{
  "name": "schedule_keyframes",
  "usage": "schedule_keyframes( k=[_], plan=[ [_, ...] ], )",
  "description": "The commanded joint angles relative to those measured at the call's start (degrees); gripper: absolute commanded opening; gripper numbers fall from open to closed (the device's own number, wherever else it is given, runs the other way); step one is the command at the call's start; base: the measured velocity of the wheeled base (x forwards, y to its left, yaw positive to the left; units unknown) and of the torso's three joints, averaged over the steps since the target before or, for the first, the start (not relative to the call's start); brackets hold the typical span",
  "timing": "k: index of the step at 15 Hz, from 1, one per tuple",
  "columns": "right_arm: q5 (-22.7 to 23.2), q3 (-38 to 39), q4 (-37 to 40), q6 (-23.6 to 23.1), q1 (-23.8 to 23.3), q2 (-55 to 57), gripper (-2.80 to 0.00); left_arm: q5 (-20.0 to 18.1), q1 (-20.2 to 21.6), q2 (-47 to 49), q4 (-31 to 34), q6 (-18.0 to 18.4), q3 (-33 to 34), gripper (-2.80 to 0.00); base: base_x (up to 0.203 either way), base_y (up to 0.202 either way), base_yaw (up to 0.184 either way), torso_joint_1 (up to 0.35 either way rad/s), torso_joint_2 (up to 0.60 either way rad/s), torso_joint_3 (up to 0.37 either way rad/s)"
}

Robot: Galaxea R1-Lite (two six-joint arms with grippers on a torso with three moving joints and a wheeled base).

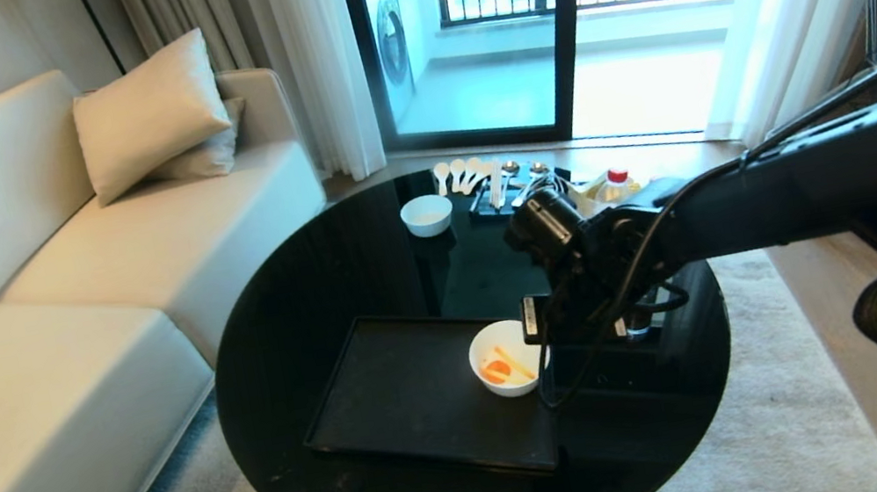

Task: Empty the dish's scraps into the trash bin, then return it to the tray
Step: Pick up the bowl with leftover food

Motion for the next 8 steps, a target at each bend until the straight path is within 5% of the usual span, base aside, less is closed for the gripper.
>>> schedule_keyframes(
  k=[1, 6, 7, 8],
  plan=[
    [-0.05, -3.85, 2.49, 1.6, 0.32, 2.9, -2.8, 0.02, 0.0, -0.02, -0.05, -0.06, 0.0, -2.8, 0.0, 0.0, 0.0, 0.0, 0.0, 0.0],
    [-0.18, -14.89, 9.39, 6.22, 1.01, 8.18, -2.8, 0.02, 0.0, -0.02, -0.05, -0.06, 0.0, -2.8, 0.0, 0.0, 0.0, 0.0, 0.0, 0.0],
    [-0.22, -16.23, 10.59, 7.08, 0.97, 9.23, 0.0, 0.02, 0.0, -0.02, -0.05, -0.03, 0.0, -2.8, 0.0, 0.0, 0.0, 0.0, 0.0, 0.0],
    [-0.25, -16.38, 10.57, 7.2, 0.87, 9.67, 0.0, 0.02, 0.0, -0.02, -0.05, -0.06, 0.0, -2.8, 0.0, 0.0, 0.0, 0.0, 0.0, 0.0]
  ],
)
